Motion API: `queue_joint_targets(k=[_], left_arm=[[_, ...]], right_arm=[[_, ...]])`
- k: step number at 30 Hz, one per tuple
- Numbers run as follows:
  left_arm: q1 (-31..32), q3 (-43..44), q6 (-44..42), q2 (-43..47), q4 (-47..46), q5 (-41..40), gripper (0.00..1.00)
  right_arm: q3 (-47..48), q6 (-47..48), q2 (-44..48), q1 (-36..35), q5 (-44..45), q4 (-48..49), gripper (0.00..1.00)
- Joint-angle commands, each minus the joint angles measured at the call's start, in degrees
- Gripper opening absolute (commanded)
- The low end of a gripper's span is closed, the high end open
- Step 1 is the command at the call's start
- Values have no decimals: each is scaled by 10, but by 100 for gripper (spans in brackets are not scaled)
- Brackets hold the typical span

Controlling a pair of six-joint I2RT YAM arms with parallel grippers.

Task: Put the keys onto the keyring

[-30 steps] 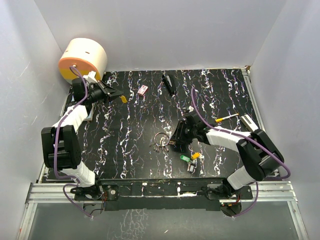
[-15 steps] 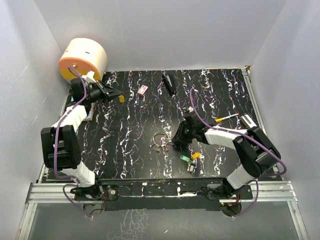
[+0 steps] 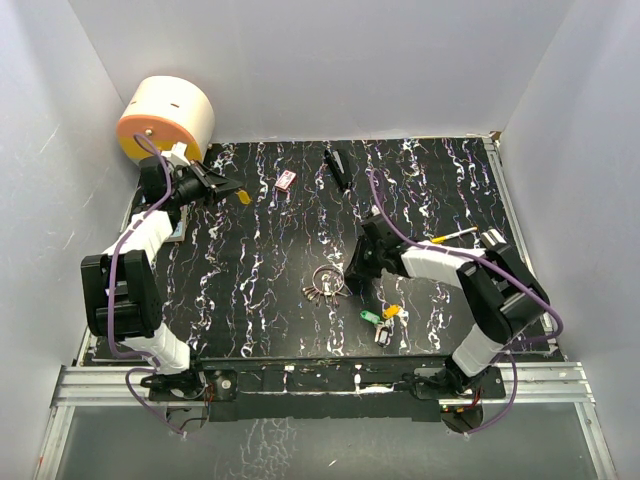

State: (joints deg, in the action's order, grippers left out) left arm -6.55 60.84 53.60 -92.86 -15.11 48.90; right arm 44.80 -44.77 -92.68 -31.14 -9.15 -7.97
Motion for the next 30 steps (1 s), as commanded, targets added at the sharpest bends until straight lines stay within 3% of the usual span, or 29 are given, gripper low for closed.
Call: queue_joint_targets(k=[1, 10, 15, 16, 18, 20, 24, 30], left_arm=[[-8, -3, 2, 42, -12, 9, 0], [-14, -10, 12, 45, -17, 8, 0], [-24, -13, 15, 46, -20, 6, 0], [-26, -14, 15, 46, -20, 6, 0], [-31, -16, 15, 45, -20, 7, 0], [-34, -17, 15, 44, -20, 10, 0], [-42, -17, 3, 47, -17, 10, 0], [-43, -13, -35, 60, 3, -6, 0]], right_arm=[[76, 49, -30, 4, 20, -15, 8], [297, 186, -167, 15, 6, -107, 8], [378, 204, -209, 14, -10, -162, 8], [377, 199, -204, 14, -4, -168, 11], [361, 193, -184, 14, -2, -175, 32], [336, 188, -158, 14, -15, -178, 40], [281, 198, -96, -19, -53, -159, 45], [280, 209, -84, -100, -4, -192, 43]])
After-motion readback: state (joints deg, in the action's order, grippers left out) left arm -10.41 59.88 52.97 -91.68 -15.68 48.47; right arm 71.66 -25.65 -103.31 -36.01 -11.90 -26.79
